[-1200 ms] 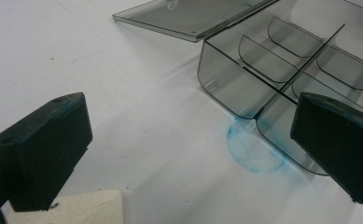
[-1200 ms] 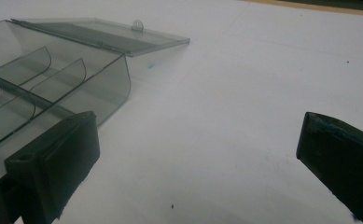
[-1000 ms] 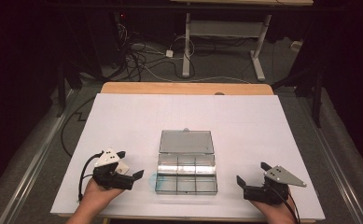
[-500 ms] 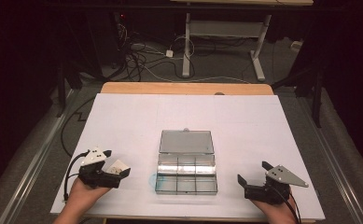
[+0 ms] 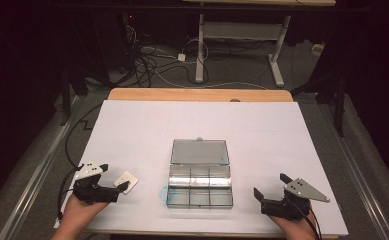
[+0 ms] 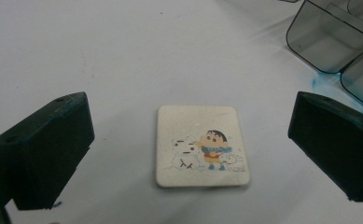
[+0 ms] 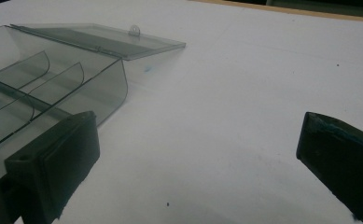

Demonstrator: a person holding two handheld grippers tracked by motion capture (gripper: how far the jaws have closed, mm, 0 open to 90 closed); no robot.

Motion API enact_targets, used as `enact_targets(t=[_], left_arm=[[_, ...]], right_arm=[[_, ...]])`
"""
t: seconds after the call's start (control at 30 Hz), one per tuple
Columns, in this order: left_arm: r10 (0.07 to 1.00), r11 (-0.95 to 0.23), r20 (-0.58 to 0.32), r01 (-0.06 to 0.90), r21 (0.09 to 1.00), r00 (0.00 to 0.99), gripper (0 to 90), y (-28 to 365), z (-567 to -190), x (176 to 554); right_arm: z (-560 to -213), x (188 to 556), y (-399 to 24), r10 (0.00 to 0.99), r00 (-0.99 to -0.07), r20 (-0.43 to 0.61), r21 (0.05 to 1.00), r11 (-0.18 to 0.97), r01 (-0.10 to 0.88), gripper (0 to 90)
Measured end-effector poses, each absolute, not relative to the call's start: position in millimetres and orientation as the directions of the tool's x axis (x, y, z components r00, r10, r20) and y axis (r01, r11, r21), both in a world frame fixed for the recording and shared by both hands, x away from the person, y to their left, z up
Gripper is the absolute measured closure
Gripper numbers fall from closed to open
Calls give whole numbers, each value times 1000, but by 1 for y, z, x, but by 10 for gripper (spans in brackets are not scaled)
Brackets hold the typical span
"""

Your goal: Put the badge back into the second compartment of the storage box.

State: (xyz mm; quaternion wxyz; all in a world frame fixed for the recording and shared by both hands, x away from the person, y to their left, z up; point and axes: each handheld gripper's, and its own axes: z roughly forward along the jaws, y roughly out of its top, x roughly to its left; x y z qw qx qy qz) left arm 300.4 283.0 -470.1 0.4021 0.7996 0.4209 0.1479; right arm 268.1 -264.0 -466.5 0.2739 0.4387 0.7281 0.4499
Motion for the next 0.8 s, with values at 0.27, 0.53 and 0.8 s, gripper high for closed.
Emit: enact_targets(t=[0.27, 0.53, 0.8], left_arm=[[788, -334, -133, 599, 728, 601, 9, 276, -480, 307], [782, -390, -109, 618, 682, 614, 126, 267, -488, 312], [787, -422, -56, 602, 677, 615, 200, 263, -490, 310]], right_arm=[[-469, 267, -262, 878, -478, -7, 891, 223, 396, 1], [-471, 267, -265, 879, -476, -5, 888, 223, 402, 1], [-471, 267, -266, 884, -468, -3, 888, 218, 406, 1]])
